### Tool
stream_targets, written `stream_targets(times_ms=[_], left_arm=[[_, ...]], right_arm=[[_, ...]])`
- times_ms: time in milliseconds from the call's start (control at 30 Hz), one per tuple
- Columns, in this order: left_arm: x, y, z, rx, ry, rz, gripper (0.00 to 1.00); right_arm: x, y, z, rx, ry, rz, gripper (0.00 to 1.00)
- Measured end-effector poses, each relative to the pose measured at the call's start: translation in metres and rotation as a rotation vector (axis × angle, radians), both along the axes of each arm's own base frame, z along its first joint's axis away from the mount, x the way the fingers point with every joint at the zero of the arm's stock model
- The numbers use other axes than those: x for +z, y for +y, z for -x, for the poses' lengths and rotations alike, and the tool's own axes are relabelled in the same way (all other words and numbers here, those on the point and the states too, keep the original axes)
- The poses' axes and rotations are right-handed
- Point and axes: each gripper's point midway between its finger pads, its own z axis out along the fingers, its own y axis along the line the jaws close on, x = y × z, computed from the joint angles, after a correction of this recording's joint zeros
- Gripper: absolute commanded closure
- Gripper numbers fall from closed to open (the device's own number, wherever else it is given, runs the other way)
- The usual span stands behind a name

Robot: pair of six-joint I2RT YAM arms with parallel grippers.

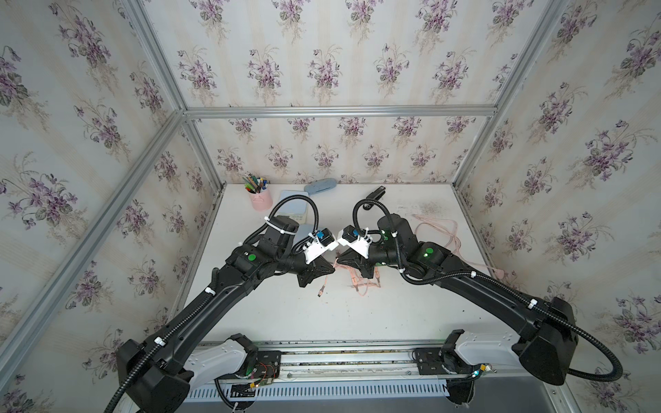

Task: Charge the electronic scale
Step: Pick up the charging cable from the center of the board.

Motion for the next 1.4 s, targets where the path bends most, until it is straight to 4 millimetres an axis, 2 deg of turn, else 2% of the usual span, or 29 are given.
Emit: stream_targets(times_ms=[167, 300, 333, 367, 433, 500, 633, 800, 933, 1100, 1267, 1400], left_arm=[[0.009, 0.007, -0.011, 0.060, 0.024, 0.032, 0.83], [0.007, 0.008, -0.017, 0.088, 0.053, 0.041, 0.81], [0.006, 0.008, -0.017, 0.093, 0.060, 0.042, 0.75], [0.004, 0.009, -0.017, 0.098, 0.066, 0.043, 0.63], [0.001, 0.010, -0.018, 0.122, 0.074, 0.047, 0.48], [0.001, 0.013, -0.019, 0.156, 0.075, 0.057, 0.42], [-0.004, 0.017, -0.022, 0.231, 0.052, 0.134, 0.41], [-0.022, 0.014, -0.031, 0.314, 0.095, 0.275, 0.41], [-0.020, 0.009, -0.040, 0.346, 0.122, 0.382, 0.47], [0.000, 0.005, -0.045, 0.337, 0.101, 0.472, 0.74], [0.011, 0.004, -0.045, 0.325, 0.088, 0.508, 0.77], [0.017, 0.003, -0.044, 0.316, 0.084, 0.522, 0.90]], right_arm=[[-0.004, -0.008, 0.001, -0.068, 0.029, -0.048, 1.00], [-0.009, -0.015, 0.003, -0.127, 0.065, -0.097, 1.00], [-0.009, -0.017, 0.003, -0.145, 0.073, -0.108, 1.00], [-0.008, -0.019, 0.001, -0.172, 0.078, -0.122, 1.00], [-0.005, -0.023, -0.006, -0.229, 0.084, -0.146, 1.00], [-0.001, -0.026, -0.012, -0.285, 0.094, -0.169, 1.00], [0.008, -0.032, -0.023, -0.379, 0.118, -0.220, 1.00], [0.014, -0.035, -0.031, -0.447, 0.162, -0.260, 1.00], [0.014, -0.041, -0.038, -0.504, 0.193, -0.278, 1.00], [0.017, -0.046, -0.040, -0.531, 0.210, -0.298, 1.00], [0.014, -0.048, -0.042, -0.546, 0.227, -0.298, 1.00], [0.011, -0.050, -0.043, -0.554, 0.234, -0.291, 1.00]])
